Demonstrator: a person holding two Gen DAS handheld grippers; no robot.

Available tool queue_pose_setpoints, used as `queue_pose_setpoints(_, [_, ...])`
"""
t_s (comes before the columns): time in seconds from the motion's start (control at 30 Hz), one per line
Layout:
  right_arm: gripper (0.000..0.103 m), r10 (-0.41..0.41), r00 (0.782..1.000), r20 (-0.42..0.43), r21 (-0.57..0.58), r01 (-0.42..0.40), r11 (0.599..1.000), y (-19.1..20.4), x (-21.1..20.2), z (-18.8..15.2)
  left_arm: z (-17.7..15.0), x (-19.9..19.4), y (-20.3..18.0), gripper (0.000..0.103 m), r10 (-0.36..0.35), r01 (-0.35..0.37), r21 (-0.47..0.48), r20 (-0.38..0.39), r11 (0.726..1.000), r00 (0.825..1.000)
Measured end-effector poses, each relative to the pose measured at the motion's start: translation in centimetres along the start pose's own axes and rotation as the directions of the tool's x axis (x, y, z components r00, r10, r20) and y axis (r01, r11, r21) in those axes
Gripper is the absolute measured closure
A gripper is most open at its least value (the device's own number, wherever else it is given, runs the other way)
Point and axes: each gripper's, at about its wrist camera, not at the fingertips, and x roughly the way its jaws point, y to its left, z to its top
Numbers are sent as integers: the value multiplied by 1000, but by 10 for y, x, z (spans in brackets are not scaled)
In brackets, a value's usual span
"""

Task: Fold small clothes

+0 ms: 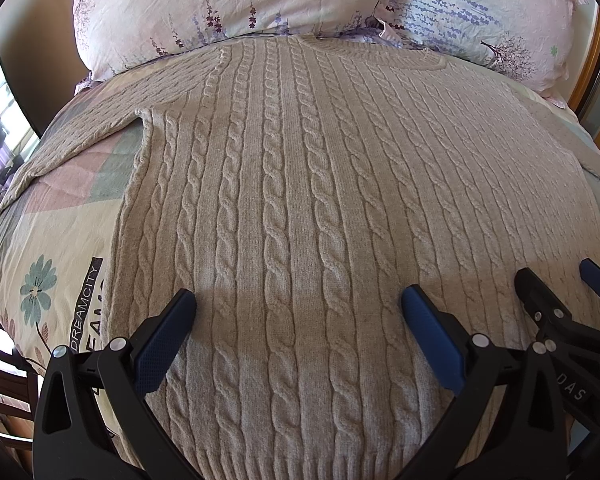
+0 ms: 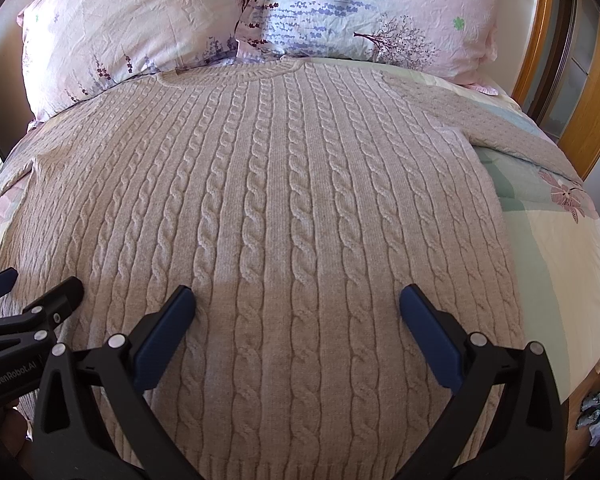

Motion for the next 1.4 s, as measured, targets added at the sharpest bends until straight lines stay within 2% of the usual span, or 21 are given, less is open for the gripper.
queue_pose_setpoints(0.77, [2, 5, 1000, -10, -11, -5, 1000, 0, 0, 2, -1, -1, 0, 1, -1, 1, 4, -10, 1000, 1000])
queue_pose_setpoints(0.9, [2, 37, 999, -3, -45, -37, 998, -3, 1, 2, 4, 2, 1, 1, -6, 7, 16, -30, 1000, 1000])
queue_pose_setpoints(0.97, [2, 83, 996, 8, -98, -82, 992, -7, 0, 2, 6, 3, 0, 1, -5, 6, 28, -35, 1000, 999])
queue_pose_setpoints(1.03, [2, 169, 986, -1, -110, -169, 980, -22, -2, 12, 5, 2, -1, 1, -10, 11, 51, -8, 999, 1000])
queue_pose_setpoints(1.13, [2, 199, 970, 140, 108, -215, 971, -102, -18, 43, 5, -1, 1, 1, -54, 52, 113, 16, 992, 998])
queue_pose_setpoints(1.2, [2, 159, 961, 225, 308, -225, 924, -178, -17, 64, 12, -7, 14, 1, -133, 129, 93, 42, 987, 990])
queue_pose_setpoints(1.23, [2, 127, 963, 238, 406, -217, 887, -216, -12, 71, 16, -12, 23, 1, -177, 172, 72, 77, 982, 981])
queue_pose_setpoints(1.27, [2, 94, 966, 239, 500, -206, 841, -254, -3, 77, 19, -17, 34, 1, -234, 229, 53, 128, 972, 964])
queue_pose_setpoints(1.33, [20, 55, 973, 223, 642, -189, 743, -320, 18, 86, 25, -23, 57, 1, -335, 337, 25, 215, 941, 917])
queue_pose_setpoints(1.37, [25, 49, 978, 203, 705, -181, 685, -347, 29, 86, 29, -24, 69, 1, -356, 366, 7, 251, 931, 900])
queue_pose_setpoints(1.4, [30, 64, 978, 200, 753, -196, 628, -370, 40, 86, 33, -25, 80, 1, -347, 365, -13, 281, 931, 895])
